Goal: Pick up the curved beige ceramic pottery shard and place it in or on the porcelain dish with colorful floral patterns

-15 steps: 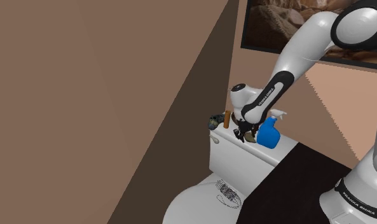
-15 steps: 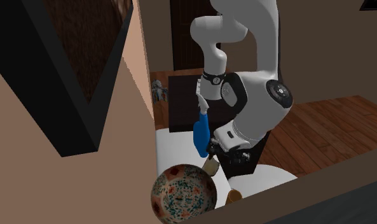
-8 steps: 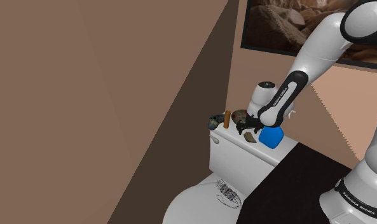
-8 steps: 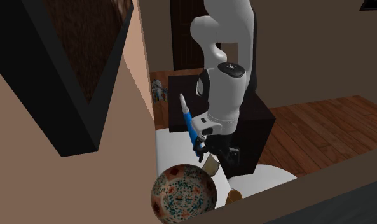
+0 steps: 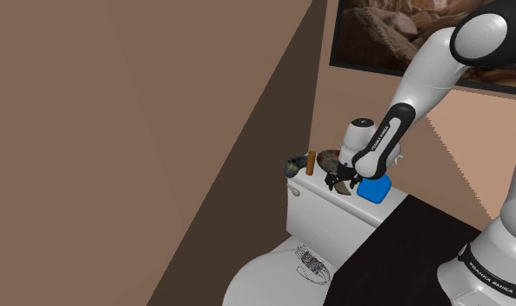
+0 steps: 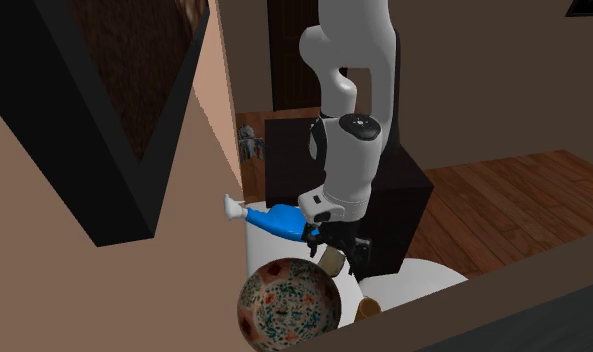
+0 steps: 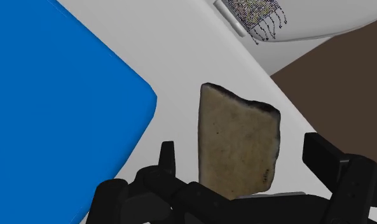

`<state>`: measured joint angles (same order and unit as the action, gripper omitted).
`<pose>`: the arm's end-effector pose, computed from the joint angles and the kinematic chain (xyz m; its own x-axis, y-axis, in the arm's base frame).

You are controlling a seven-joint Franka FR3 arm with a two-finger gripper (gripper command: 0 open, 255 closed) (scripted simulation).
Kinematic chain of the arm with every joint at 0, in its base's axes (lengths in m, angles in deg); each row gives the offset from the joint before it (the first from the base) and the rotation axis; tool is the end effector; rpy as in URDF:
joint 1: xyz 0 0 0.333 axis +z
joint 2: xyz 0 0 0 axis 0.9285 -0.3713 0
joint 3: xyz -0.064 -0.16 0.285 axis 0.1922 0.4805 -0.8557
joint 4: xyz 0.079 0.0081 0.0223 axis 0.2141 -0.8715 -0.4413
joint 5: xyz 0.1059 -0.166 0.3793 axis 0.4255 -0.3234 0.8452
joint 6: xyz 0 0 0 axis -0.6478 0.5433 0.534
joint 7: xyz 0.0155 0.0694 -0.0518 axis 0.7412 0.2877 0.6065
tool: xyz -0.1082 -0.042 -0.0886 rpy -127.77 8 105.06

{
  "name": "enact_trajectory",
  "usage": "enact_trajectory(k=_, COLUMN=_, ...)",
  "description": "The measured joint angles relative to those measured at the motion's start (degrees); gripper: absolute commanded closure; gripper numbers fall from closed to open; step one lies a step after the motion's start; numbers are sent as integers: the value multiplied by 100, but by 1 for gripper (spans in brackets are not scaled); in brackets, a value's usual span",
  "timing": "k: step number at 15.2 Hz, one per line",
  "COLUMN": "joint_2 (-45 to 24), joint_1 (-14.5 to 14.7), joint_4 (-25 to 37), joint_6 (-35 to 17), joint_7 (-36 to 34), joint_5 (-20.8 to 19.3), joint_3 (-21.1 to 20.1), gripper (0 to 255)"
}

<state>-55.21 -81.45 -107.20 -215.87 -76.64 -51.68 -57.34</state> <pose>0.4625 -0.0960 0.0702 0.8274 -0.5526 0.1007 -0.5566 -0.8306 0.0156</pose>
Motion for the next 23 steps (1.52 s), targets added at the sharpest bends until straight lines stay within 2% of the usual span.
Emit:
enact_trajectory(k=2, joint_2=-2, joint_1=2, joint_4=-1, joint_6=0, joint_7=-1, joint_5=-1, joint_3=2, gripper=0)
enact_trajectory(k=3, joint_2=-3, joint_1=2, joint_4=-1, joint_6=-1, joint_7=-1, joint_5=-1, joint_3=3, gripper=255)
enact_trajectory(k=13, joint_2=29, joint_1=21, joint_4=10, joint_6=-2, joint_7=-3, joint_5=-4, joint_3=-29, gripper=255)
enact_trajectory(k=23, joint_2=831, joint_1=-364, joint_4=-217, joint_6=632, joint_7=325, joint_5=334, joint_3=-434, gripper=255)
